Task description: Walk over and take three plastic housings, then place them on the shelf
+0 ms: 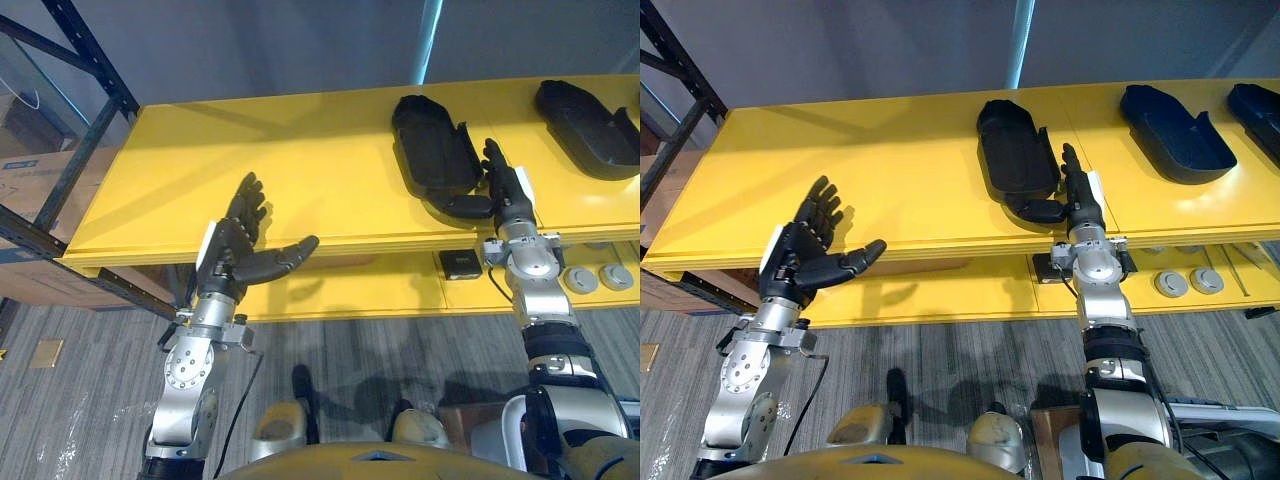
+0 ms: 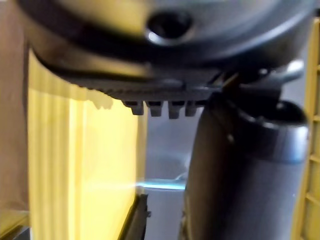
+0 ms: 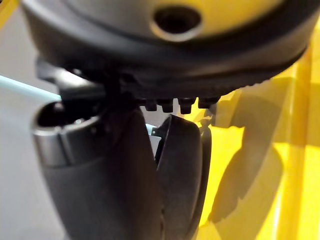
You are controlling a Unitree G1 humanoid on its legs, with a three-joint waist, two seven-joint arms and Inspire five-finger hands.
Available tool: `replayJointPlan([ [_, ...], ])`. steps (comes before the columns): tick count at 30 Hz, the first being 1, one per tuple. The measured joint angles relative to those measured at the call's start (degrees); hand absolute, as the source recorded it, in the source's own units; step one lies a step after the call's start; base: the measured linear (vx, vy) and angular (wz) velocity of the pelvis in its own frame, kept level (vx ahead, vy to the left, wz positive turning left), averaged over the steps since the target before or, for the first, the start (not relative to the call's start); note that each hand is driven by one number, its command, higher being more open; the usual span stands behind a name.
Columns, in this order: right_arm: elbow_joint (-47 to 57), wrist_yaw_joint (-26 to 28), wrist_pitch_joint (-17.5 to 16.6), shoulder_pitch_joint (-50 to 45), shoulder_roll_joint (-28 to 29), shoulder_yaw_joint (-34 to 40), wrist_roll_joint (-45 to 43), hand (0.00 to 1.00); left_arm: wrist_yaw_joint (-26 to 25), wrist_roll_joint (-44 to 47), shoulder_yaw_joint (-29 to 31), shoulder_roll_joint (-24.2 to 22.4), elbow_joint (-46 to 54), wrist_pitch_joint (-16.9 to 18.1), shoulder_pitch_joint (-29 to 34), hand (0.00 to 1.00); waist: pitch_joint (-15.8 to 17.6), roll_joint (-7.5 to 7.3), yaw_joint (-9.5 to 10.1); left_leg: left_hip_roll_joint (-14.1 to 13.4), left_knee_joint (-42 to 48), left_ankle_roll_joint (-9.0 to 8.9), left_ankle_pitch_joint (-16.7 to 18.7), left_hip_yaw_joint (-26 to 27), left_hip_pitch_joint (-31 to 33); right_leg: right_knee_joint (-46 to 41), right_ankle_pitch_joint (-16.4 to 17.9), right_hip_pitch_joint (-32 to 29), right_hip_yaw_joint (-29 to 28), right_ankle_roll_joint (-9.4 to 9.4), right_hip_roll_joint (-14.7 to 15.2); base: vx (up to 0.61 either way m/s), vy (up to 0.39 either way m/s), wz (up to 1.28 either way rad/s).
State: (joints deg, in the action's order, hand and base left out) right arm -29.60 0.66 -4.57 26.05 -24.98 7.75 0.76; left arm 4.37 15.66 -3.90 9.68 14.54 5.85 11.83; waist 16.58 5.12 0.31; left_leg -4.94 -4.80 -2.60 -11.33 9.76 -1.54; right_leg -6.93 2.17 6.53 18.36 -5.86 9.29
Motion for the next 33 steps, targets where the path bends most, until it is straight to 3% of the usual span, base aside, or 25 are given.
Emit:
replayJointPlan([
  [10, -2.47, -1.96, 0.21, 1.95, 0.0, -0.5, 0.0, 1.0, 0.06, 0.53, -0.99, 0.46, -2.09, -0.84, 0.01, 1.0, -0.03, 0.34, 1.16, -0.73, -0.02, -0.32, -0.21, -0.39, -0.03, -1.02, 0.43, -0.32, -0.05, 0.55, -0.6, 0.01, -0.018, -0.01],
  [24, -1.26, -2.35, 0.22, 2.02, 0.0, -1.28, 0.08, 1.0, 0.13, 2.0, -3.11, 1.55, -2.09, -0.83, 0.05, 1.0, -0.09, 0.61, 0.97, -0.67, -0.05, -0.4, -0.17, -0.54, 0.24, -0.99, 0.61, -0.62, -0.04, 0.38, -0.58, 0.0, 0.0, 0.0],
  [26, 2.91, -2.45, 0.37, 0.07, 0.05, -1.29, 0.08, 1.0, 0.15, 2.0, -3.05, 1.52, -1.97, -0.82, 0.1, 1.0, -0.12, 0.67, 0.92, -0.68, -0.04, -0.39, -0.17, -0.5, 0.54, -0.96, 0.61, -0.94, -0.05, 0.39, -0.58, 0.0, 0.0, 0.0],
  [30, 23.62, -2.49, 0.22, -10.68, 1.58, -1.12, 0.06, 1.0, 0.1, 2.01, -1.56, 1.06, -1.3, -0.55, 1.63, 1.0, -0.14, 0.66, 0.65, -0.69, 0.01, -0.43, 0.22, 0.42, 0.7, -0.19, 0.03, -1.56, -0.73, 0.01, -0.61, 0.04, -0.016, -0.09],
  [33, 33.98, -1.27, -0.76, -18.28, 5.19, 1.7, -0.57, 1.0, -0.22, 1.97, 0.96, -0.45, -0.85, 0.36, 2.47, 1.0, -0.14, 0.29, -0.59, -0.63, 0.0, -0.39, 0.85, 1.64, 0.23, 0.46, -0.01, -1.53, -1.89, -0.03, -0.57, 0.06, -0.01, -0.22],
])
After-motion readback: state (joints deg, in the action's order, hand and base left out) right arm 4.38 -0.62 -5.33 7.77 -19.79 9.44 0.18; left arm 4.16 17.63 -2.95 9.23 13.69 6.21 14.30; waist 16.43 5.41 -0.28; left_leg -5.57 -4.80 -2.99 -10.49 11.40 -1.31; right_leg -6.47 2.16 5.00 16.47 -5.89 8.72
